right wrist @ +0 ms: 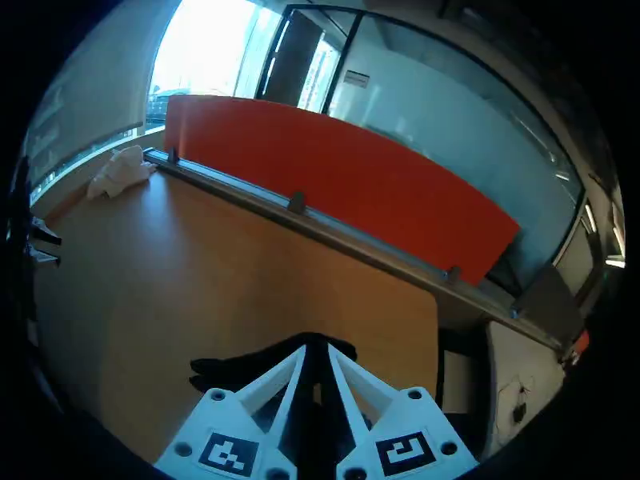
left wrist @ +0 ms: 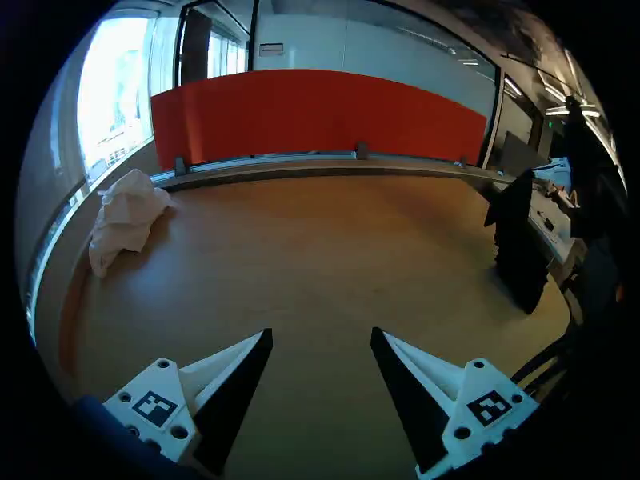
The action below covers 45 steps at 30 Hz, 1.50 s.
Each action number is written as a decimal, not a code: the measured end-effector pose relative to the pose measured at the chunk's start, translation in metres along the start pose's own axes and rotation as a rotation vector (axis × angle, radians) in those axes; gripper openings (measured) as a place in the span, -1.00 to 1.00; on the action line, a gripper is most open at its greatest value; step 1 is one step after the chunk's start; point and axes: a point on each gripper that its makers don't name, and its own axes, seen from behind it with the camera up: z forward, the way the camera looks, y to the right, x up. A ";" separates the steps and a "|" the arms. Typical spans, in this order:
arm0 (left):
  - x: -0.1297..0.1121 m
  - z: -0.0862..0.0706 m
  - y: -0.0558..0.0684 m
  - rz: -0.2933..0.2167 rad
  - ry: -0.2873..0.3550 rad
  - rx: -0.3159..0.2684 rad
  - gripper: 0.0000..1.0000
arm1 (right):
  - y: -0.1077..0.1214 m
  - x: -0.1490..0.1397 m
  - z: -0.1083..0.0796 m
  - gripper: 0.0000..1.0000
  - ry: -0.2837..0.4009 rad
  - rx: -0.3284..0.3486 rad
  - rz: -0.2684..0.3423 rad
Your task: Fold towel
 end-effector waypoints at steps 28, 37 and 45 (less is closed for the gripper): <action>0.000 0.003 0.029 0.052 -0.012 -0.042 0.82 | 0.035 -0.110 -0.051 -0.91 -0.113 -0.104 0.094; -0.001 0.003 0.033 0.061 -0.013 -0.046 0.82 | 0.034 -0.145 -0.063 -0.91 -0.152 -0.125 0.134; -0.005 0.003 0.037 0.071 -0.020 -0.050 0.82 | 0.030 -0.185 -0.069 -0.91 -0.203 -0.140 0.193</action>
